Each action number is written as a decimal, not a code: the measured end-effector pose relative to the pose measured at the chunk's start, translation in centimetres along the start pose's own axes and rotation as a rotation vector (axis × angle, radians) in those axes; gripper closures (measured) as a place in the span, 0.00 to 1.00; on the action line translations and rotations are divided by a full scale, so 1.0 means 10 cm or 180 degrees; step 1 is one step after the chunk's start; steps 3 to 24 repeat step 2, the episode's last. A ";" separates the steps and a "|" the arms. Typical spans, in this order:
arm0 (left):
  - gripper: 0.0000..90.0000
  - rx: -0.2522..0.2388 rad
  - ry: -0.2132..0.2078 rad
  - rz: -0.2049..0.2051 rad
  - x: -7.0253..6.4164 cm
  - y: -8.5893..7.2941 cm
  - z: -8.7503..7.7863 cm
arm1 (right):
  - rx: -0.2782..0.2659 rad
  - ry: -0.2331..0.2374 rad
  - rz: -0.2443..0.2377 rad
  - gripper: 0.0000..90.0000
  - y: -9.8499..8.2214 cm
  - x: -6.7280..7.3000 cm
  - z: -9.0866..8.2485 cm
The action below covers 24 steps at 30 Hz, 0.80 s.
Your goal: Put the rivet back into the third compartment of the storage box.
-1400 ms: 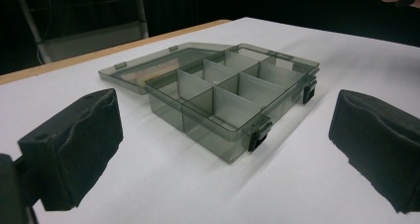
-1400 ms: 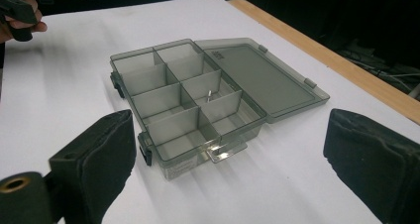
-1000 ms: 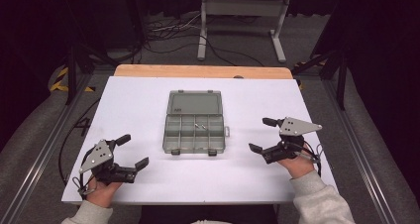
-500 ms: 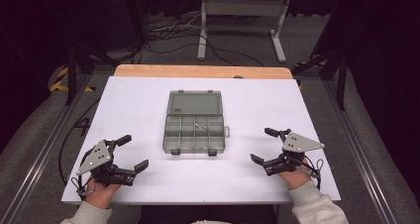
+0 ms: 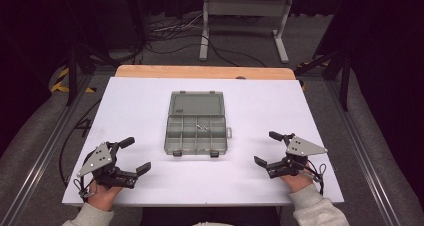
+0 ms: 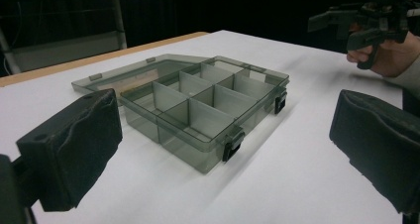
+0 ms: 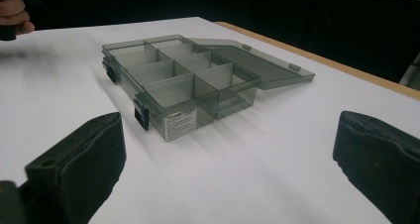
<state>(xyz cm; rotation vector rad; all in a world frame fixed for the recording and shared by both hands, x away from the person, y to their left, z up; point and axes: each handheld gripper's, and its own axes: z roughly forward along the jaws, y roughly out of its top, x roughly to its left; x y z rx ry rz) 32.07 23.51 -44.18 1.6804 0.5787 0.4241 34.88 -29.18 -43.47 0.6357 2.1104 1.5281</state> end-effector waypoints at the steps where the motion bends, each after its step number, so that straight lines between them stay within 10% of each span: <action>1: 0.00 0.0003 0.0006 0.0009 0.01 -0.01 0.00 | -0.0008 0.0001 -0.0006 0.01 0.00 0.00 -0.01; 24: 0.00 0.0004 0.0011 0.0003 0.01 -0.01 0.01 | -0.0009 -0.0003 -0.0011 0.01 0.01 0.00 -0.01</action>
